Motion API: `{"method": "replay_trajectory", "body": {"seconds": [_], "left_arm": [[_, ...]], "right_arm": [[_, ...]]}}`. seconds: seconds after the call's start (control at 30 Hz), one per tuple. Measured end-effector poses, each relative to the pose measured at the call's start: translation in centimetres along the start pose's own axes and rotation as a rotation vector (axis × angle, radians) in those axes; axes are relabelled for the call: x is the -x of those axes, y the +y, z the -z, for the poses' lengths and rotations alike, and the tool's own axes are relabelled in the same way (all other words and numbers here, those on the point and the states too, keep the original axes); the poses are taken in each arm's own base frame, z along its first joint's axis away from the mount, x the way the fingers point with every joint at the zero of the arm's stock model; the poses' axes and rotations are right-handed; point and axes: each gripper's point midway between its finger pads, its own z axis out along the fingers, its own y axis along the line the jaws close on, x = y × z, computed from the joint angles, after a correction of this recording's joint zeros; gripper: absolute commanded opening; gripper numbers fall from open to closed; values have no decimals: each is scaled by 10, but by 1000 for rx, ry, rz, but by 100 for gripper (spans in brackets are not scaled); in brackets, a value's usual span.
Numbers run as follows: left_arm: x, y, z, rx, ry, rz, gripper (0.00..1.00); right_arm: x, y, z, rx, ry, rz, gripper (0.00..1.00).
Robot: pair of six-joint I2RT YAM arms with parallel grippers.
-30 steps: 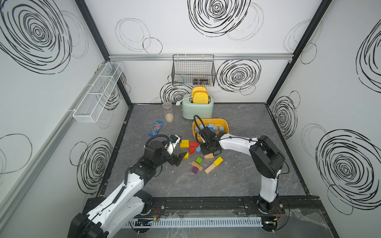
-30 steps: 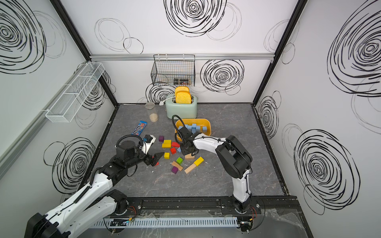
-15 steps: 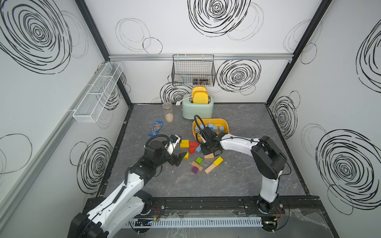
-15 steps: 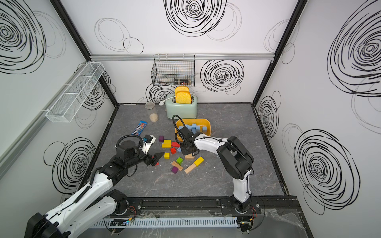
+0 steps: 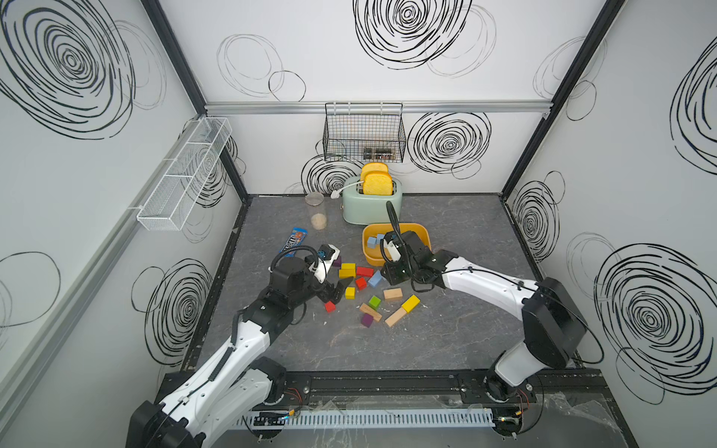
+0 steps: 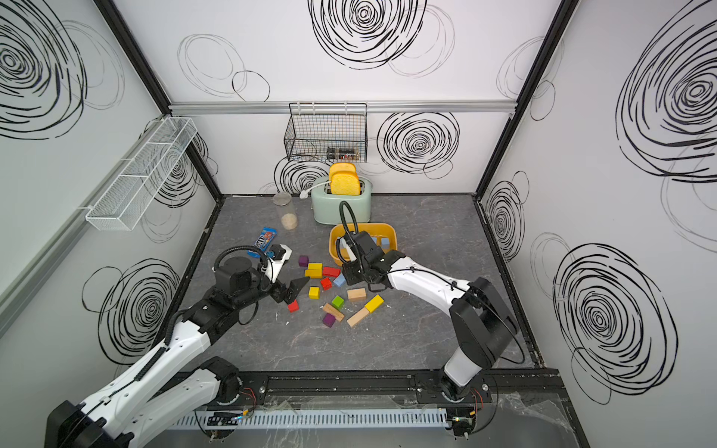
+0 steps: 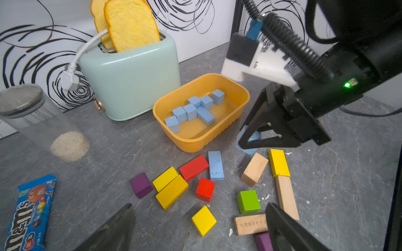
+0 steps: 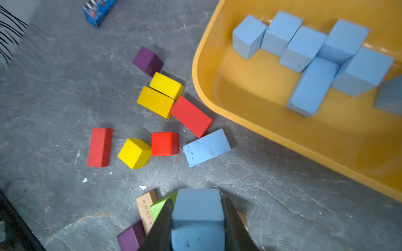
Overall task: Pick out the blue building blocks
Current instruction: Pick up the building block from the center of the board, then place the building block in the storage box.
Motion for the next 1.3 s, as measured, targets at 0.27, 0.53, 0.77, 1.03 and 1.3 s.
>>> {"method": "replay_trajectory", "body": {"seconds": [0.27, 0.53, 0.77, 1.03, 1.3], "left_arm": [[26, 3, -6, -5, -33, -11, 96], [38, 6, -25, -26, -43, -13, 96], [42, 9, -45, -49, -41, -12, 96], [28, 11, -68, -73, -3, -2, 96], [7, 12, -84, -90, 61, 13, 96]], "right_arm": [[54, -30, 42, 12, -209, -48, 0], [71, -78, 42, -71, -247, -102, 0], [79, -121, 20, -163, -220, -146, 0], [101, -160, -4, -229, -201, -192, 0], [101, -187, -36, -263, -140, -227, 0]]}}
